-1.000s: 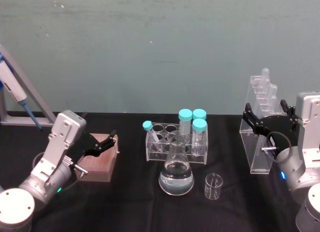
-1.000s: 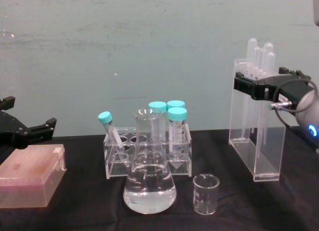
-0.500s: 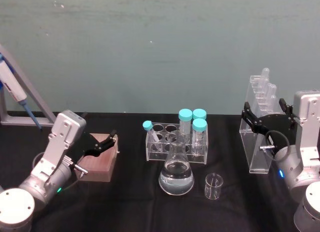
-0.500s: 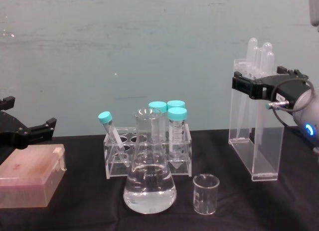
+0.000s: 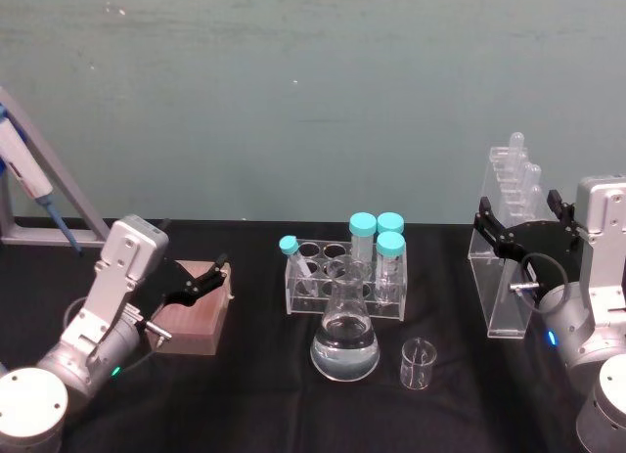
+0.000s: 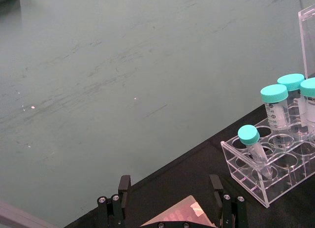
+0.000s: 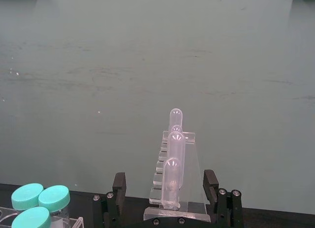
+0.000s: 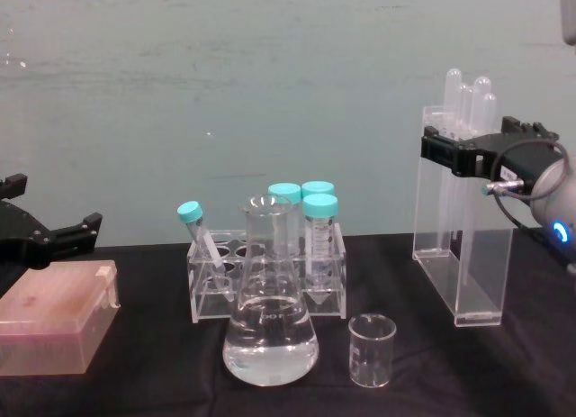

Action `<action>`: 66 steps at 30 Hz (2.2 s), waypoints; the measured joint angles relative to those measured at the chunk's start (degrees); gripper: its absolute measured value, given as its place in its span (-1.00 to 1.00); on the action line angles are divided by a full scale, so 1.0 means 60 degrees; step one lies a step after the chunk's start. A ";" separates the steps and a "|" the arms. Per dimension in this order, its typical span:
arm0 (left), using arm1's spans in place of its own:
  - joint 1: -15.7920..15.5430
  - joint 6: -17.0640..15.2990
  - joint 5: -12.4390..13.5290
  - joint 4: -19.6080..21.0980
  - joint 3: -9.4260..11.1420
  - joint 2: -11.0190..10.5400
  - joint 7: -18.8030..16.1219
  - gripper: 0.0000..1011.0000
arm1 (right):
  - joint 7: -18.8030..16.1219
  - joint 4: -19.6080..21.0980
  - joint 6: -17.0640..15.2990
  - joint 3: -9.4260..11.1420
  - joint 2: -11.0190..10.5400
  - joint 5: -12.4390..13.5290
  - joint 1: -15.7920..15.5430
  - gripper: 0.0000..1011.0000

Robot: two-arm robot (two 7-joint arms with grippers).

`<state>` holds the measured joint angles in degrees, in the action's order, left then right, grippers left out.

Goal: Place the experimental apparatus aside using one hand.

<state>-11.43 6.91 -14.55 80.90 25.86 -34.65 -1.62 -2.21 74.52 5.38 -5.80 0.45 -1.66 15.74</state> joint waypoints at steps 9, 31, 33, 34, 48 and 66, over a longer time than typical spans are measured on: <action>0.0000 0.0000 0.0000 -0.0001 0.0000 0.0000 0.0000 0.98 | 0.0008 0.0007 -0.0018 0.0000 -0.0001 0.0009 -0.0008 0.98; 0.0000 0.0000 0.0000 -0.0001 0.0000 0.0000 0.0000 0.98 | 0.0008 0.0018 -0.0036 -0.0001 0.0000 0.0021 -0.0013 0.63; 0.0000 0.0000 0.0000 -0.0001 0.0000 0.0000 0.0000 0.98 | 0.0008 0.0018 -0.0036 -0.0001 0.0000 0.0021 -0.0014 0.49; 0.0000 0.0000 0.0000 0.0000 0.0000 0.0000 0.0000 0.98 | 0.0008 0.0018 -0.0036 0.0000 0.0000 0.0021 -0.0013 0.49; 0.0001 0.0000 0.0000 -0.0001 -0.0001 0.0000 0.0000 0.98 | 0.0007 0.0018 -0.0035 -0.0001 0.0000 0.0020 -0.0013 0.19; 0.0000 0.0000 0.0000 0.0000 0.0000 0.0000 0.0000 0.98 | -0.0003 -0.0060 0.0098 0.0079 0.0002 0.0049 0.0014 0.18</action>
<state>-11.43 6.91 -14.55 80.90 25.86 -34.65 -1.62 -2.23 74.16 5.96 -5.32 0.47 -1.36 15.83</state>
